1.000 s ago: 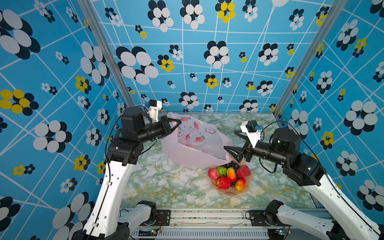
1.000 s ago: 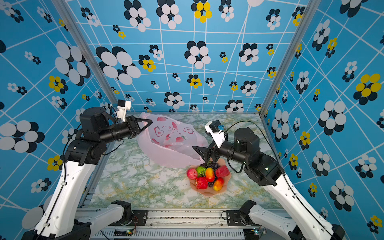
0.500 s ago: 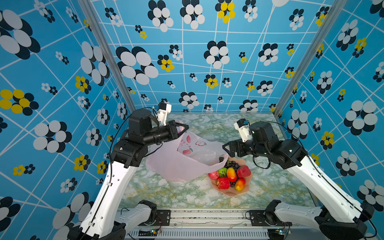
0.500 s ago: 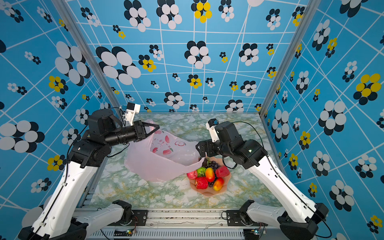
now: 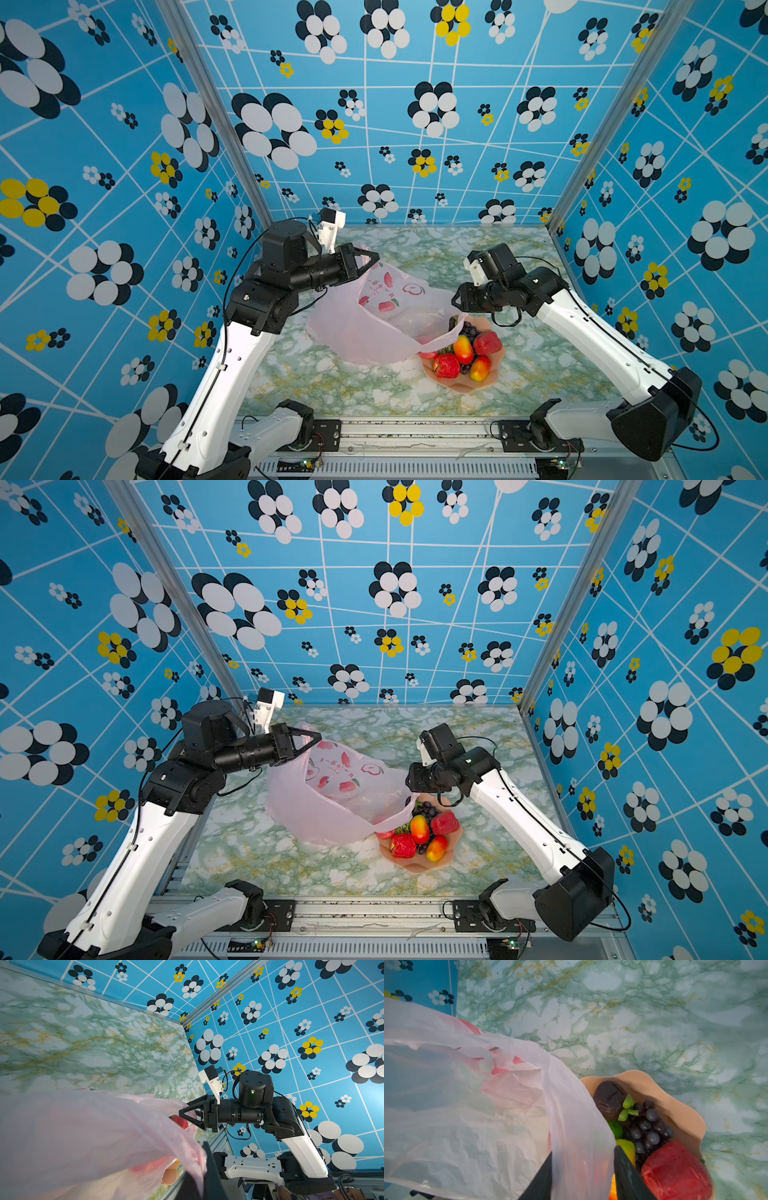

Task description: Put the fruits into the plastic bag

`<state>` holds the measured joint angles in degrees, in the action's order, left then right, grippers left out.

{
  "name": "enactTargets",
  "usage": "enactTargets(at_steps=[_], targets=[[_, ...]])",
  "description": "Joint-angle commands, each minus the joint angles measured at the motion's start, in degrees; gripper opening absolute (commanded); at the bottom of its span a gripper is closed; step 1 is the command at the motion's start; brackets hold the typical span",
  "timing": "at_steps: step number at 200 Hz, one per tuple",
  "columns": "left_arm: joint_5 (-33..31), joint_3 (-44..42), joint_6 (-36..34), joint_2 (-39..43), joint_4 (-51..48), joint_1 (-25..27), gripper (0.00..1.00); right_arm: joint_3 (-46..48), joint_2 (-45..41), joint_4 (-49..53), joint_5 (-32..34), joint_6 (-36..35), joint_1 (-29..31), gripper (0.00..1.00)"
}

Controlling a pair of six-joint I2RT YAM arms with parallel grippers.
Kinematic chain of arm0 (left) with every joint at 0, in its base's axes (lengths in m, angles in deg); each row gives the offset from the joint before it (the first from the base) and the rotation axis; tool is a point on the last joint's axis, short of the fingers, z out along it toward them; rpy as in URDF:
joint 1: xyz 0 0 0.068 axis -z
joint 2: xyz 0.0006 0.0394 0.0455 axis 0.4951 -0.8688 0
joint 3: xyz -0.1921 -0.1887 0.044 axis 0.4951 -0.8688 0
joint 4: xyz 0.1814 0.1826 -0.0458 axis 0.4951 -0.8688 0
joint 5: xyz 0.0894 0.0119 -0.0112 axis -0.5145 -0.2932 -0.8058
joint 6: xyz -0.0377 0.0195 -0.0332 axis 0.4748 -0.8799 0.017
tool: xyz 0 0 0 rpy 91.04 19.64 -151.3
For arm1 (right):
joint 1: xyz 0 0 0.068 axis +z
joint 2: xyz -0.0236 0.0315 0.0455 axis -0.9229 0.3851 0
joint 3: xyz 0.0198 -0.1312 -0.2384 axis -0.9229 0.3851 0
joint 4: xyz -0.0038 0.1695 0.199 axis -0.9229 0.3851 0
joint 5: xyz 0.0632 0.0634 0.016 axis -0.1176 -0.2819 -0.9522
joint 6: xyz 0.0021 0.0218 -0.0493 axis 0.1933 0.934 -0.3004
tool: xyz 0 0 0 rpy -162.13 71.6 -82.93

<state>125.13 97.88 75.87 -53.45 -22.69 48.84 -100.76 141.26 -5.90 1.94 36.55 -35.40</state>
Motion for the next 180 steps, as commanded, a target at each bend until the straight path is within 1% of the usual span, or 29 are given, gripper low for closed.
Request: enactTargets(at_steps=[1,12,18,33,47,65,75,83,88,92,102,114,126,134,140,145,150,152,157,164,168,176,180], targets=[[-0.8,-0.4,-2.0,0.0,-0.1,0.4,0.00,0.5,-0.4,0.2,-3.0,0.7,0.0,0.17],[-1.3,-0.1,-2.4,-0.4,-1.1,0.4,0.00,0.3,-0.3,-0.1,-4.2,1.1,0.0,0.04],[-1.6,0.1,-2.6,-0.5,-1.6,0.4,0.00,0.0,-0.4,-0.3,-4.6,1.2,0.0,0.00],[-2.4,1.1,-3.5,-1.7,-3.9,0.4,0.00,-1.2,-0.5,-1.2,-4.9,1.4,-0.2,0.00],[-3.6,3.5,-5.3,-4.1,-8.2,0.3,0.00,-2.8,0.2,-3.5,-5.0,1.2,-1.0,0.00],[-6.2,6.8,-8.7,-9.1,-12.5,-0.8,0.00,-5.2,4.3,-8.6,-7.1,1.5,-4.0,0.00],[-7.1,9.0,-9.9,-13.2,-14.0,-2.5,0.00,-8.9,8.9,-11.6,-9.5,2.0,-6.5,0.00],[-6.2,11.0,-9.7,-16.9,-13.7,-4.2,0.00,-12.5,12.3,-14.3,-10.9,2.0,-8.0,0.00],[-5.1,12.5,-9.2,-19.4,-12.8,-5.1,0.00,-15.3,13.9,-15.9,-10.1,1.8,-8.6,0.00],[-4.3,14.0,-8.8,-21.3,-11.8,-6.0,0.00,-18.5,15.6,-16.9,-8.2,1.5,-8.9,0.00],[-3.5,19.6,-7.9,-26.6,-10.3,-7.3,0.00,-25.5,18.3,-19.3,-2.7,-0.7,-8.9,0.00],[-5.2,31.9,-7.6,-32.7,-11.8,-7.2,0.00,-32.7,19.7,-23.6,0.9,-3.6,-8.4,0.00],[-5.1,45.7,-7.8,-37.6,-12.4,-5.6,0.00,-38.6,19.0,-29.1,3.5,-6.3,-7.4,0.00],[-6.0,54.2,-9.8,-39.8,-11.6,-3.5,0.00,-41.1,17.4,-33.8,4.6,-9.7,-6.2,0.00],[-7.1,60.8,-12.4,-40.6,-10.1,-1.6,0.00,-41.7,15.6,-37.4,5.8,-13.8,-4.7,0.00],[-8.3,64.2,-15.3,-40.8,-8.5,0.2,0.00,-41.4,13.6,-41.7,7.2,-18.3,-2.6,0.00],[-9.9,67.0,-18.1,-40.3,-7.0,2.2,0.00,-41.0,12.2,-44.4,7.8,-21.4,-1.2,0.00],[-10.6,67.5,-19.1,-39.9,-6.2,2.9,0.00,-40.5,11.2,-46.2,8.2,-23.6,-0.1,0.00],[-11.9,67.6,-21.0,-38.6,-3.9,4.5,0.00,-39.8,9.5,-48.9,8.0,-26.6,1.4,0.00],[-12.7,65.5,-23.3,-35.9,0.0,6.2,0.00,-38.6,7.5,-51.7,7.0,-28.8,2.7,0.00],[-12.6,63.2,-24.6,-34.0,2.3,7.0,0.00,-37.2,6.1,-53.6,6.2,-29.9,3.4,0.00],[-12.0,57.1,-26.1,-29.7,8.3,8.1,0.00,-34.3,3.3,-56.5,4.4,-29.9,3.8,0.00],[-11.5,52.7,-26.7,-27.3,11.4,8.6,0.00,-32.4,2.0,-57.9,3.7,-29.5,3.8,0.00]])
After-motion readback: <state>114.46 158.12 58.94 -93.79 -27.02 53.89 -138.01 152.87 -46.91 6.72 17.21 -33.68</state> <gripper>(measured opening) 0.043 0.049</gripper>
